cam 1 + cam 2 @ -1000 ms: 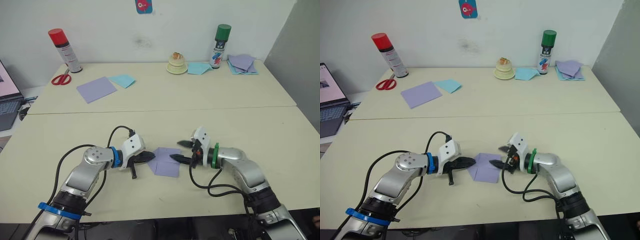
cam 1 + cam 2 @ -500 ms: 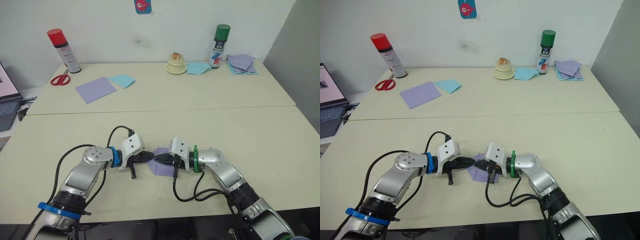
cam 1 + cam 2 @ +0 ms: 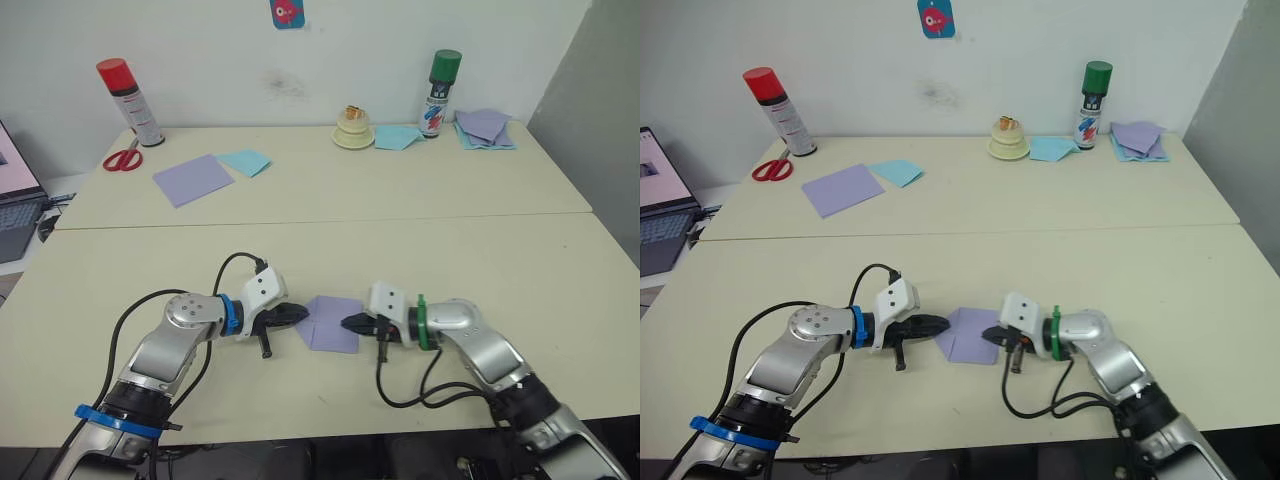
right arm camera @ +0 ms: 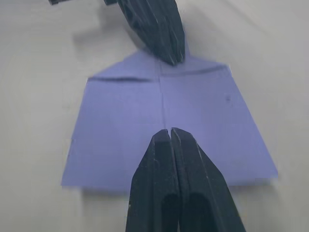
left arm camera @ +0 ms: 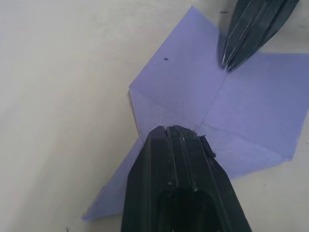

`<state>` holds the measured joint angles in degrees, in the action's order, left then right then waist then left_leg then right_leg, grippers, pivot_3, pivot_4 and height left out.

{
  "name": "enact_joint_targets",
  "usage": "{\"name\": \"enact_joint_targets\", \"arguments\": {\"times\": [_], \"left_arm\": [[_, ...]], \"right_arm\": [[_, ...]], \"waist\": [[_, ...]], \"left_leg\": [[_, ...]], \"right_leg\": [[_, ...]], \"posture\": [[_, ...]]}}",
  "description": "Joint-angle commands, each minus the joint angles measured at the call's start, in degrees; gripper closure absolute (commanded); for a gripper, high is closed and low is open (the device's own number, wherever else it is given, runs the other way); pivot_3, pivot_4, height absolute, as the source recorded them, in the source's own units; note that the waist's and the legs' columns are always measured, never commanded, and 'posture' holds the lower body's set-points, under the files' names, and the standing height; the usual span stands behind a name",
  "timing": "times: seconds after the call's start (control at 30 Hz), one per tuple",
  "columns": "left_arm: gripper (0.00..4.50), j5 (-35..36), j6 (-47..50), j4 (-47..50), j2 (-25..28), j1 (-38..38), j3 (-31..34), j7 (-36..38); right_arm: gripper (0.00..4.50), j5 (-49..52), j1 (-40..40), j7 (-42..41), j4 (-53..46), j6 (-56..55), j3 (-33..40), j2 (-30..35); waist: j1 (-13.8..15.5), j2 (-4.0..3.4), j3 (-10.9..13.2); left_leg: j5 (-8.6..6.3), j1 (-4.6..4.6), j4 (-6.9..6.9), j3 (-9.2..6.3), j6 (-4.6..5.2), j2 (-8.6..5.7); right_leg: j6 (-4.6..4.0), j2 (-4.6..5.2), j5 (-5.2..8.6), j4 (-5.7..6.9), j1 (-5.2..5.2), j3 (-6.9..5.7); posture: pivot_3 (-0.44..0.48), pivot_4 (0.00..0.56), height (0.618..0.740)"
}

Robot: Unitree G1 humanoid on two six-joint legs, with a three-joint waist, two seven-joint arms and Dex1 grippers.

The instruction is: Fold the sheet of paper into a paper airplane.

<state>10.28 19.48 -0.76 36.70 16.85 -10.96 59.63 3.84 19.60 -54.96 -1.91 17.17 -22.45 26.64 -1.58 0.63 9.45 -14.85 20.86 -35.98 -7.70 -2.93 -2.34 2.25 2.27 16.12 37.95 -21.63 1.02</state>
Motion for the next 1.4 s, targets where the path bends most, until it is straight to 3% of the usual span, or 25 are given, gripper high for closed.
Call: {"name": "enact_joint_targets", "arguments": {"times": [0.03, 0.17, 0.3, 0.6, 0.8, 0.93, 1.1, 1.4], "left_arm": [[4.5, -1.38, 1.4, -2.29, 0.75, -1.2, -1.66, 0.67], [4.5, -1.49, 0.89, -2.96, 0.71, -0.59, -1.92, 1.35], [4.5, -1.7, 0.55, -3.6, 0.48, -0.01, -1.89, 1.67], [4.5, -1.34, 1.43, -1.83, 0.24, 0.39, -1.74, 1.61], [4.5, 6.67, 9.54, 4.74, -3.22, 2.39, 2.51, 0.33], [4.5, 7.8, 12.71, 6.38, -4.44, 3.45, 1.85, -0.54], [4.5, 1.72, 8.28, 2.6, -1.96, 1.28, -2.2, -0.89], [4.5, 0.88, 6.73, -6.36, 5.04, -0.49, 3.97, -3.29]], "right_arm": [[4.46, 0.83, -3.66, -0.57, -2.36, 3.57, 3.67, 5.02], [4.46, 9.52, -3.67, -1.27, -6.38, 3.1, 9.66, 3.07], [4.46, 10.56, -1.63, -1.35, -5.93, -1.89, 10.14, -0.06], [4.46, -0.46, 1.77, 1.38, 4.95, -5.3, -1.37, -5.54], [4.46, -2.23, 2.69, 0.83, 10.28, -7.09, -2.38, -5.9], [4.46, -2.11, 3.1, 0.51, 11.05, -7.55, -2.25, -5.82], [4.46, -1.91, 3.31, 0.22, 10.96, -6.81, -2.3, -6.04], [4.46, -2.49, 2.63, 0.18, 10.18, -6.25, -2.67, -5.32]], "waist": [[0.06, 0.02, -0.02], [0.01, 0.04, -0.01], [-0.06, 0.02, 0.01], [0.02, 0.02, 0.01], [0.05, 0.07, 0.04], [-0.13, 0.13, 0.08], [-0.13, 0.12, 0.07], [-0.15, 0.05, 0.0]], "left_leg": [[0.0, 0.0, 0.0, -0.01, 0.0, 0.0], [0.0, -0.01, -0.01, 0.0, 0.0, 0.02], [0.0, 0.0, 0.0, -0.01, 0.0, 0.05], [0.0, 0.03, 0.01, -0.01, 0.0, 0.0], [0.0, 0.02, -0.02, -0.04, 0.0, 0.01], [0.0, 0.04, -0.02, -0.02, 0.0, 0.02], [0.0, 0.03, 0.01, 0.0, -0.01, 0.03], [0.0, -0.04, 0.01, -0.01, 0.0, 0.1]], "right_leg": [[0.01, 0.0, 0.0, -0.01, 0.02, -0.01], [0.01, 0.0, 0.01, -0.05, 0.07, -0.01], [0.01, 0.0, 0.01, -0.04, 0.04, -0.02], [-0.01, -0.02, 0.0, -0.05, -0.01, -0.01], [0.0, -0.03, 0.0, 0.01, -0.02, -0.04], [0.0, -0.04, 0.0, 0.01, -0.03, -0.02], [-0.07, -0.05, -0.04, 0.02, -0.05, 0.0], [-0.02, -0.04, -0.01, 0.02, -0.04, 0.01]], "posture": [[0.0, 0.15, 0.74], [0.0, 0.15, 0.74], [0.0, 0.15, 0.74], [0.0, 0.15, 0.74], [0.0, 0.15, 0.74], [0.0, 0.15, 0.74], [0.0, 0.15, 0.74], [0.0, 0.15, 0.74]]}}
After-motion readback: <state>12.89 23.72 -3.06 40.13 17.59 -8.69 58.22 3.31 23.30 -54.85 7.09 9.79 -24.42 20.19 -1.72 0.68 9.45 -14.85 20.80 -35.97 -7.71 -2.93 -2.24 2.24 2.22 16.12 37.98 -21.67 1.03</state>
